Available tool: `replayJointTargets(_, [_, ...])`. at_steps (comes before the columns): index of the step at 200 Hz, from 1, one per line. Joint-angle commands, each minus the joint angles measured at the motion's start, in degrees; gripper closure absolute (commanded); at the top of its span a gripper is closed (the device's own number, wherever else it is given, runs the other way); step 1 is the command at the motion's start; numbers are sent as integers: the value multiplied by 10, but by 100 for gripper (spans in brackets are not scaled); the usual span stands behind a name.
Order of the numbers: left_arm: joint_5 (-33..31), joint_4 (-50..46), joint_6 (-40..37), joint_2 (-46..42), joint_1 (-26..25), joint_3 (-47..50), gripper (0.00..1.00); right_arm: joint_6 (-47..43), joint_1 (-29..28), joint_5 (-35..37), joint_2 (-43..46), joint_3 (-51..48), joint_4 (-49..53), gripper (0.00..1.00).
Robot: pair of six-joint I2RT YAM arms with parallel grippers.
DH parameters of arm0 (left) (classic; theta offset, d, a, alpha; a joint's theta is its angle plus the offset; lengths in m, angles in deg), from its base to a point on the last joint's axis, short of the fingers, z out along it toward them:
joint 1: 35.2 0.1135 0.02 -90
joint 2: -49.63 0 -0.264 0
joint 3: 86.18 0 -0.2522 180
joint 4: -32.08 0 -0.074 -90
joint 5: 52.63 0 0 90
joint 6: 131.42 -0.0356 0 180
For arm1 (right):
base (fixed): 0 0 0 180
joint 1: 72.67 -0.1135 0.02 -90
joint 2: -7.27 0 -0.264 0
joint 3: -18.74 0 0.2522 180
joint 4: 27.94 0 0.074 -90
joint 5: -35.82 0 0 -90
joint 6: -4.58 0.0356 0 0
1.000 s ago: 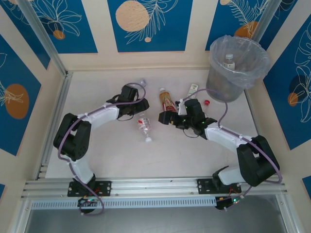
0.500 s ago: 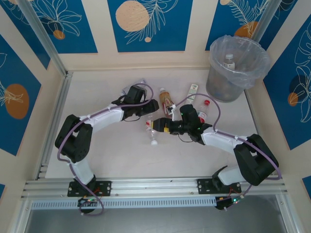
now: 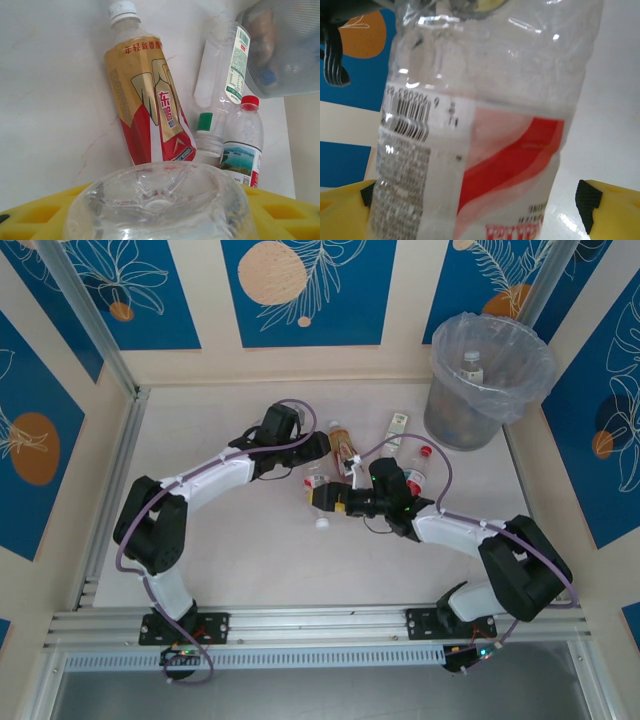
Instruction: Put the plastic bottles in the bin
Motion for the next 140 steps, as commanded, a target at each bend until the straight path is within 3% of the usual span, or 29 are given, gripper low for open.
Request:
replayJointTargets(1, [28, 17, 6, 0, -2, 3, 36, 6, -2, 11, -22, 34, -18, 1])
replayJointTargets(50, [29, 13, -6, -5, -3, 6, 36, 16, 0, -2, -60, 81, 19, 0])
replayJointTargets(87, [26, 2, -12, -2, -4, 5, 34, 4, -1, 6, -59, 94, 49, 6])
replayJointTargets(109, [22, -7, -19, -5, -5, 1, 34, 3, -1, 19, -53, 87, 52, 21])
replayJointTargets(140, [27, -7, -24, -9, -4, -2, 32, -13, -1, 16, -50, 93, 73, 28])
